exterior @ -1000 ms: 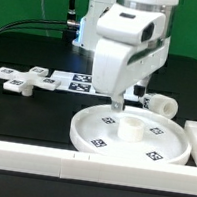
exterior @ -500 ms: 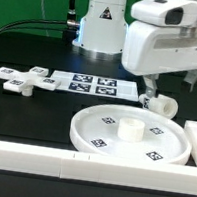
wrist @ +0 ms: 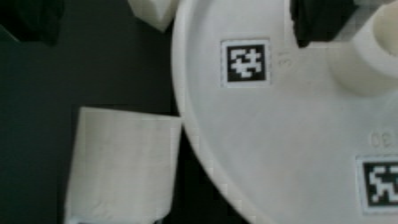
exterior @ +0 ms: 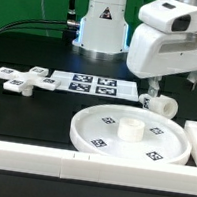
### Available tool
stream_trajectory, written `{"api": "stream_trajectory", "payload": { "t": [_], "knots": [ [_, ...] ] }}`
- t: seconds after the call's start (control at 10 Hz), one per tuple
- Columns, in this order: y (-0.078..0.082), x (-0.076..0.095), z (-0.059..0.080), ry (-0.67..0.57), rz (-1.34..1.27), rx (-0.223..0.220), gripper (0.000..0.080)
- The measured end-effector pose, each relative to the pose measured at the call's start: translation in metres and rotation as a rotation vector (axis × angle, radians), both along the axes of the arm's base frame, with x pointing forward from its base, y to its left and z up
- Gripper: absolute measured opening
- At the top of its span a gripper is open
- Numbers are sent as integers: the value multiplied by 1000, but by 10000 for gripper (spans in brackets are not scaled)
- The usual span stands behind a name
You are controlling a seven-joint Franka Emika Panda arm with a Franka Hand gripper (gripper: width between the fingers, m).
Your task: Assemble round table
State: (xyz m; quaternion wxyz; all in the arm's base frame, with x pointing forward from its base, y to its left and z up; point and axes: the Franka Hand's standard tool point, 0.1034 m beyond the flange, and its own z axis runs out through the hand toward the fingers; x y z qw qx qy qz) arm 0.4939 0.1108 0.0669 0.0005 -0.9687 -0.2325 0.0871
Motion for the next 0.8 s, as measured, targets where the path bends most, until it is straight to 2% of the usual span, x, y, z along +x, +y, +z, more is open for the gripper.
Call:
{"api": "stream_trajectory", "payload": {
  "t": [0.1, 0.3, 0.5, 0.6, 0.7, 0.8],
  "knots": [
    [1, -11, -1, 67, -73, -42, 649],
    [3, -16, -1, 191, -77, -90, 649],
    [5, -17, -4, 287, -73, -120, 649],
    [4, -23, -4, 362, -72, -149, 649],
    [3, -21, -8, 414, -65, -188, 649],
    [1, -15, -10, 442, -66, -201, 649]
  ]
}}
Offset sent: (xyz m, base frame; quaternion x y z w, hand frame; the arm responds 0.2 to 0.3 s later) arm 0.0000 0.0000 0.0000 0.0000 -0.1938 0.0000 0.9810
